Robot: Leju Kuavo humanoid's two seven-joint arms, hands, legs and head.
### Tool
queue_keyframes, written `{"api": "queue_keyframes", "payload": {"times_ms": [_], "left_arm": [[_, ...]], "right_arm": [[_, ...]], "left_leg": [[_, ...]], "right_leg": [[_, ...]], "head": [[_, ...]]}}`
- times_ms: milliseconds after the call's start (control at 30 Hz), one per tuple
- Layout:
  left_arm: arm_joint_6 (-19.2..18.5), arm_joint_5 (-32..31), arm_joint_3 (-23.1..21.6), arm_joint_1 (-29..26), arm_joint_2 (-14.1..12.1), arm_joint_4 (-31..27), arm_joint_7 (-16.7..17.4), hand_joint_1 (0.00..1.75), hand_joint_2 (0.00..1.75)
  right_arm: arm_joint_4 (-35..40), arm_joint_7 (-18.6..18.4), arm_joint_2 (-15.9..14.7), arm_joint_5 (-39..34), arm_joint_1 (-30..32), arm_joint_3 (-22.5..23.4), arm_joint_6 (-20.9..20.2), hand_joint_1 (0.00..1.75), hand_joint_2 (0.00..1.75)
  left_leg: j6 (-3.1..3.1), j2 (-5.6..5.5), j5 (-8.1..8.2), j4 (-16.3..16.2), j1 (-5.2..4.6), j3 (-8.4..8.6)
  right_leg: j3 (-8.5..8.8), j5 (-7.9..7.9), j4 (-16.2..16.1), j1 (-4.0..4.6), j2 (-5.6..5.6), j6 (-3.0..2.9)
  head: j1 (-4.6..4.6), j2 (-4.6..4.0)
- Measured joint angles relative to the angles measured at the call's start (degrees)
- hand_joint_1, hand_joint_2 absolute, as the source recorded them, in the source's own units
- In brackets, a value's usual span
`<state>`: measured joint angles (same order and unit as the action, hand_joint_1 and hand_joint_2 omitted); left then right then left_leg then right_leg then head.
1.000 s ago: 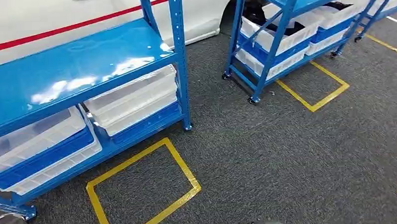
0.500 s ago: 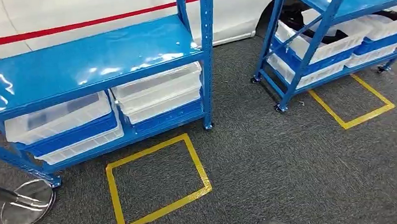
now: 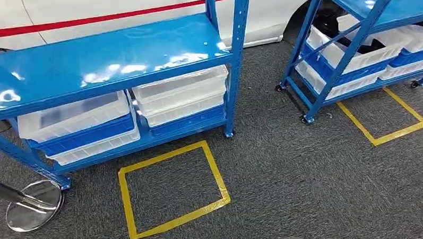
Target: Take the parts from the cabinet and place them on the table.
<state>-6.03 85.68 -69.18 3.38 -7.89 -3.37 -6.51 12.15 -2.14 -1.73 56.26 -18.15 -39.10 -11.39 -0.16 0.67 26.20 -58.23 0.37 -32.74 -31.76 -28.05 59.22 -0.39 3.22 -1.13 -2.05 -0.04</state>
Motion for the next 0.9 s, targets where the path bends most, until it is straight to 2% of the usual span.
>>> {"api": "queue_keyframes", "payload": {"times_ms": [267, 567, 600, 700, 767, 800, 833, 867, 900], "left_arm": [[0.0, 0.0, -0.2, 0.0, 0.0, 0.0, 0.0, 0.0, 0.0], [0.1, 0.0, -0.4, 0.0, -0.2, 0.0, 0.1, 0.0, 0.0], [0.2, 0.0, -0.4, 0.0, -0.2, 0.0, 0.1, 0.0, 1.75], [0.6, 0.0, -0.4, 0.0, -0.2, 0.0, 0.5, 0.0, 1.75], [1.2, 0.0, -0.4, -0.1, -0.2, 0.0, 1.2, 0.0, 1.75], [1.3, 0.0, -0.4, -0.1, -0.2, 0.0, 1.4, 0.0, 1.75], [1.4, 0.0, -0.4, -0.2, 0.1, -0.1, 1.5, 0.0, 1.75], [1.5, 0.0, -0.4, -0.1, 0.3, -0.1, 1.6, 0.0, 1.75], [1.6, 0.0, -0.5, 0.0, 0.5, -0.1, 2.1, 0.0, 1.75]], "right_arm": [[0.0, 1.2, 0.0, -0.2, 0.4, 1.0, -0.6, 0.0, 0.0], [0.0, 1.2, 0.0, 0.4, 0.5, 1.0, -0.5, 0.0, 0.0], [0.0, 1.1, 0.0, 0.4, 0.5, 1.0, -0.5, 0.0, 0.0], [0.0, 1.1, 0.0, 0.3, 0.5, 1.0, -0.4, 0.0, 0.0], [0.0, 1.0, 0.1, 0.2, 0.8, 1.2, -0.3, 0.0, 0.0], [0.0, 1.0, 0.1, 0.2, 0.9, 1.3, -0.2, 0.0, 0.0], [0.0, 0.9, -0.2, 0.0, 1.3, 1.5, 0.2, 0.0, 0.0], [0.0, 1.0, -0.4, -0.2, 1.6, 1.7, 0.5, 0.0, 0.0], [0.0, 1.1, -0.5, -0.7, 2.4, 2.1, 1.0, 0.0, 0.0]], "left_leg": [[0.13, 0.05, -0.06, -0.1, -0.02, -0.03], [0.15, 0.08, -0.05, -0.2, -0.09, -0.11], [0.2, 0.08, -0.02, -0.2, -0.14, -0.11], [0.57, 0.07, 0.04, -0.3, -0.3, -0.24], [1.03, -0.11, -0.02, -0.2, -0.41, -0.59], [1.5, -0.34, -0.4, 0.9, -0.11, 0.12], [1.8, -0.64, -0.91, 1.7, 0.33, 0.82], [2.15, -0.83, -1.11, 2.0, 0.51, 1.01], [2.27, -1.13, -1.2, 2.0, 0.52, 0.9]], "right_leg": [[0.01, 0.21, -0.1, -0.02, -0.01, 0.37], [0.0, 0.29, -0.1, -0.2, -0.02, 0.49], [0.0, 0.3, -0.1, -0.25, -0.02, 0.52], [0.0, 0.36, -0.2, -0.42, 0.03, 0.87], [0.21, 0.47, -0.5, -0.47, 0.46, 1.21], [0.57, 0.35, -0.7, -0.12, 0.71, 1.61], [0.55, -0.39, 0.2, -0.47, -0.59, 1.77], [-0.52, -2.41, 2.6, -0.39, -1.86, 1.71], [-2.42, -4.85, 6.7, -0.43, -2.58, 1.69]], "head": [[-0.02, 0.0], [-0.02, 0.0], [-0.02, 0.0], [-0.02, 0.0], [-0.02, 0.0], [0.0, 0.0], [0.0, 0.0], [0.04, 0.0], [0.07, 0.0]]}}
